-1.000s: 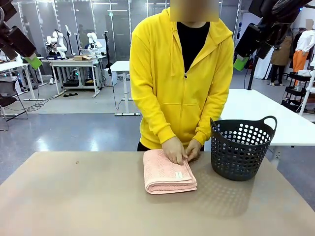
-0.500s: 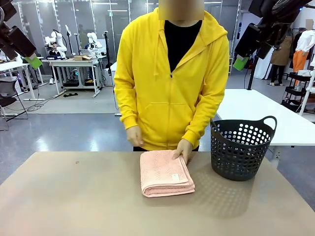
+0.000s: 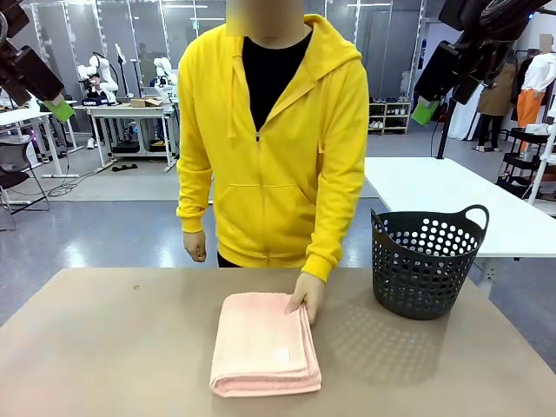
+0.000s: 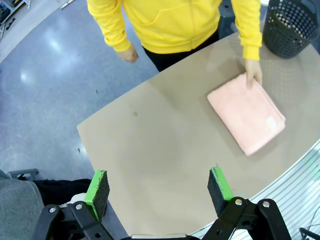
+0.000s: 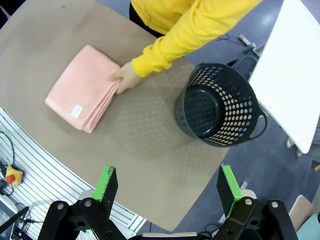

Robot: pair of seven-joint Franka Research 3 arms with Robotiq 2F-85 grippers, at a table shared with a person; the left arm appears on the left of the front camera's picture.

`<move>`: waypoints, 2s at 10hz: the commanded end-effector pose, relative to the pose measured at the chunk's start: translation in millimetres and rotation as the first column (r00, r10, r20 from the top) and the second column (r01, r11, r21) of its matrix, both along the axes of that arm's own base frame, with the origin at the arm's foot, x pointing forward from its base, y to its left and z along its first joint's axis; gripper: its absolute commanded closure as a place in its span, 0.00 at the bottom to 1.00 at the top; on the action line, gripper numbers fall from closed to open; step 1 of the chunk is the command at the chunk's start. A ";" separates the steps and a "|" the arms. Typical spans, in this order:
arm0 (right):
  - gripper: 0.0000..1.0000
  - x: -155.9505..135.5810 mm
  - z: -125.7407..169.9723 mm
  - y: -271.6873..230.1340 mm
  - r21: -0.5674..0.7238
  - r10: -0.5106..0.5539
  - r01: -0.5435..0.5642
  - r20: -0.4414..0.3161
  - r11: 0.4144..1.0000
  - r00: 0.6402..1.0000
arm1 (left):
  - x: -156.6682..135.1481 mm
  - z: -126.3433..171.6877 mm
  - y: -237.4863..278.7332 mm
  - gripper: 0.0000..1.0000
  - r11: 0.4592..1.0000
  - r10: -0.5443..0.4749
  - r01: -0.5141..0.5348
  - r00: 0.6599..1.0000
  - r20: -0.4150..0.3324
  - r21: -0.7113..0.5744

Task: Fold the towel.
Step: Pick up the 100 cm Hotel Towel and place it on the left side of the table.

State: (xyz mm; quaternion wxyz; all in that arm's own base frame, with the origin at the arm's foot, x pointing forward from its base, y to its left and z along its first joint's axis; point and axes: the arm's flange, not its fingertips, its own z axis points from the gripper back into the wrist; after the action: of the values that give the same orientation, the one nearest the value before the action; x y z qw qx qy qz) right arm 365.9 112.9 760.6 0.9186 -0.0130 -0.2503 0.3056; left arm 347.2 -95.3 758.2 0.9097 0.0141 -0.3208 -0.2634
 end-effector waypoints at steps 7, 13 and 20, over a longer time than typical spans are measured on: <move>0.00 -0.2 0.4 -1.6 -0.006 -0.001 0.001 -0.006 1.000 1.000 | -0.2 3.2 -0.1 0.00 1.000 0.003 -0.003 1.000 -0.013 -0.003; 0.00 -0.2 0.4 -1.6 -0.006 -0.001 0.001 -0.006 1.000 1.000 | -0.2 3.2 -0.1 0.00 1.000 0.003 -0.003 1.000 -0.013 -0.003; 0.00 -0.2 0.4 -1.6 -0.006 -0.001 0.001 -0.006 1.000 1.000 | -0.2 3.2 -0.1 0.00 1.000 0.003 -0.003 1.000 -0.013 -0.003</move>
State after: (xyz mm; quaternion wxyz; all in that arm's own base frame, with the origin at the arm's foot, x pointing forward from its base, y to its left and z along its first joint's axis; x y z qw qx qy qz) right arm 365.9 112.8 760.6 0.9186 -0.0130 -0.2503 0.3056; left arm 347.2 -95.3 758.2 0.9097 0.0141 -0.3208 -0.2634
